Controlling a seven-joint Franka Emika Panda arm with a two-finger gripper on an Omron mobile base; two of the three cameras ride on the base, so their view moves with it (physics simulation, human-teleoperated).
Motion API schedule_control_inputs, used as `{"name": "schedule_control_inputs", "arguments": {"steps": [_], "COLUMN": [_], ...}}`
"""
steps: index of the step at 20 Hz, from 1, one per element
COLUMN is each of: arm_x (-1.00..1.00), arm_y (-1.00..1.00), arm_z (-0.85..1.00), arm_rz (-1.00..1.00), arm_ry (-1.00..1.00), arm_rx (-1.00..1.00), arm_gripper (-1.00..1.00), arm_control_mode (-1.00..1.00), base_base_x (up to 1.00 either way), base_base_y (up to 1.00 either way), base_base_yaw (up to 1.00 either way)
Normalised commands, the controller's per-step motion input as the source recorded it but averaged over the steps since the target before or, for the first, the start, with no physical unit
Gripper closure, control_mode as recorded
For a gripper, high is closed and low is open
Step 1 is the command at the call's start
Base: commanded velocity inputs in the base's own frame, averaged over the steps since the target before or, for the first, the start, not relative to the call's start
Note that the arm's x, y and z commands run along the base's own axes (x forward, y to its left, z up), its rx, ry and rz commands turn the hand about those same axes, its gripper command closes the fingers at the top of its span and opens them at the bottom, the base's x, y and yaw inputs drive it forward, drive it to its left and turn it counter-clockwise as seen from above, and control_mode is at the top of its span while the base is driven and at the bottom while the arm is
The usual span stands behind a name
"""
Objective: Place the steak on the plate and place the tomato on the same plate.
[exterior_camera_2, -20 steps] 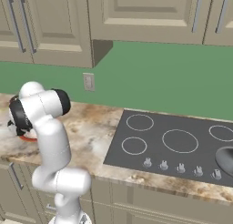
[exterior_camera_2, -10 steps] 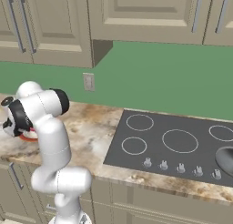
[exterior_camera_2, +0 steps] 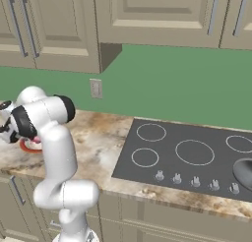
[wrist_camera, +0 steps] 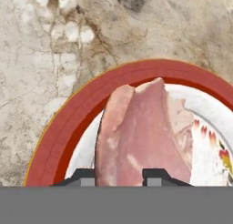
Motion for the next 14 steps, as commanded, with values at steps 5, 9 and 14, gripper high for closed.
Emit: {"name": "schedule_control_inputs", "arguments": {"steps": [5, 9, 14], "arm_x": [-0.09, -0.24, -0.24], "arm_y": [0.0, -0.01, -0.09], "arm_z": [-0.04, 0.06, 0.27], "arm_rz": [-0.13, -0.14, -0.14], "arm_ry": [0.06, 0.0, 0.0], "arm_rx": [0.04, 0.09, 0.09], "arm_gripper": [-1.0, -1.0, -1.0], "arm_control_mode": [-1.0, -1.0, -1.0], "base_base_x": [0.0, 0.0, 0.0], "base_base_y": [0.0, 0.0, 0.0], "base_base_yaw": [0.0, 0.0, 0.0]}}
